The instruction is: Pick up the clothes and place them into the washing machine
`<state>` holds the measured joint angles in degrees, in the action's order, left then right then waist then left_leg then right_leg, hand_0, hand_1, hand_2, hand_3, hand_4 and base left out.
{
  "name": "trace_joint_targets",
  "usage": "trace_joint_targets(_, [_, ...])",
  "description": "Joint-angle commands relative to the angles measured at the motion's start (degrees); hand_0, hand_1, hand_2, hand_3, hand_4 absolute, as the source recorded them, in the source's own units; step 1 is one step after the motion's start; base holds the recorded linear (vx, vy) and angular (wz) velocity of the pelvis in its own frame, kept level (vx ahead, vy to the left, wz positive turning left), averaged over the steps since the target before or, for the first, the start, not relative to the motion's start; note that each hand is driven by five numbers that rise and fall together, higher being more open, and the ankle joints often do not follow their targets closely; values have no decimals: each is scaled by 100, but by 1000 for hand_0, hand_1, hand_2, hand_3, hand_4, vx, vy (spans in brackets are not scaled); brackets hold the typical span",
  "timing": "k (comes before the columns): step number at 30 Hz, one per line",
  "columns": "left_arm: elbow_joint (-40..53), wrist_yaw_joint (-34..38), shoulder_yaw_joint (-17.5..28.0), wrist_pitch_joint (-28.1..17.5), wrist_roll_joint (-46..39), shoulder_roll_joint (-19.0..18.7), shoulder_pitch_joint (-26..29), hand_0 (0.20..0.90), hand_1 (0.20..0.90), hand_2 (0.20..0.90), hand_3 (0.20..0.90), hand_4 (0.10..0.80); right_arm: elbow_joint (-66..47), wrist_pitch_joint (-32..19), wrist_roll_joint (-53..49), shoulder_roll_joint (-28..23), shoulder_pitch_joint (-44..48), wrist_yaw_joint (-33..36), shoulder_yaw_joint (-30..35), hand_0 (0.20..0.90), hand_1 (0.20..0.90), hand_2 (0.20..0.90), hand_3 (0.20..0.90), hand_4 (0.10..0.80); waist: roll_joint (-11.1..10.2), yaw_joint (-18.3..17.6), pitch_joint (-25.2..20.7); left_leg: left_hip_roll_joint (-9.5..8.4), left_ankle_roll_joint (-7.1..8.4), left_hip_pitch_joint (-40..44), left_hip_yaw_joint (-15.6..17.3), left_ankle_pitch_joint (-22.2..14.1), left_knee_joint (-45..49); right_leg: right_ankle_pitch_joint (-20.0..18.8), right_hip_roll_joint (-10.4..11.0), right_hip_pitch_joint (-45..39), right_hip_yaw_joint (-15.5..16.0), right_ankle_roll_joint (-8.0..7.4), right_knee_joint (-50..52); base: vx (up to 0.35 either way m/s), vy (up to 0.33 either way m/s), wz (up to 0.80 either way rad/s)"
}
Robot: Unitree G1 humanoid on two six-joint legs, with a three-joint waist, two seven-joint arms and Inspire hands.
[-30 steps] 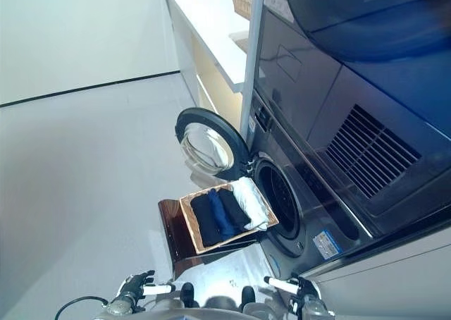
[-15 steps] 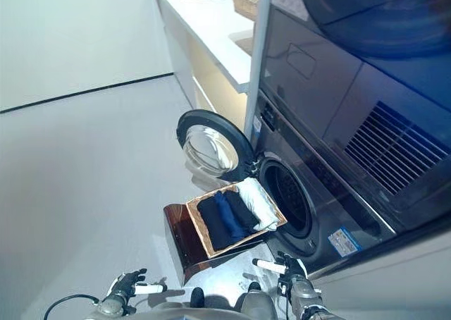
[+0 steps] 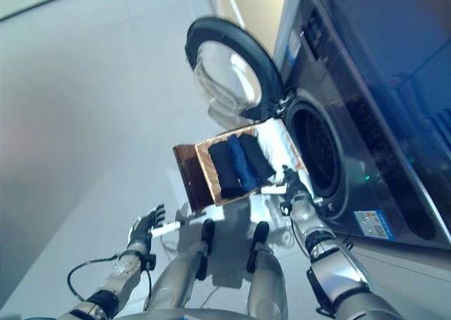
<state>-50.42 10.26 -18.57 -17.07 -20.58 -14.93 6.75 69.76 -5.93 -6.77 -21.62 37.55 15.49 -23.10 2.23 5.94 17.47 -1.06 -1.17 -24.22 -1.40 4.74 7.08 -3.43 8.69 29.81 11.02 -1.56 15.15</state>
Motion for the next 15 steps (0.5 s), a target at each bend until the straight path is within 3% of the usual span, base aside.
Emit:
trace_joint_targets(1, [585,184,298,-498,-330,-366,-2,900,900,900,900,800,298,-132,310,-566,991,620,-341,900,900,900,900,800,-91,167,23,-151,234,-530,-79,-735,851,233,192,-191,-189,-356,29,-34,46,-10])
trace_joint_targets(3, [827,349,217,-557,-347,-396,67,900,900,900,900,800,626,-20,572,-768,1475,1055,-441,900,900,900,900,800,-10,216,148,-162,206,-836,-90,-861,1197,344,181,95,-206,-326,336,-4,49,-8])
trace_joint_targets(8, [343,529,-58,-487,-245,-311,197,900,900,900,900,800,704,-32,636,-798,1790,1532,-365,900,900,900,900,800,41,188,179,-175,162,-911,-75,-963,1356,432,144,159,-250,-296,475,48,34,0])
trace_joint_targets(15, [-441,673,-346,-400,-222,-181,343,900,900,900,900,800,874,-21,726,-713,2028,1665,-511,900,900,900,900,800,59,125,169,-234,150,-735,-40,-897,1066,347,136,43,-311,-309,231,39,42,-5])
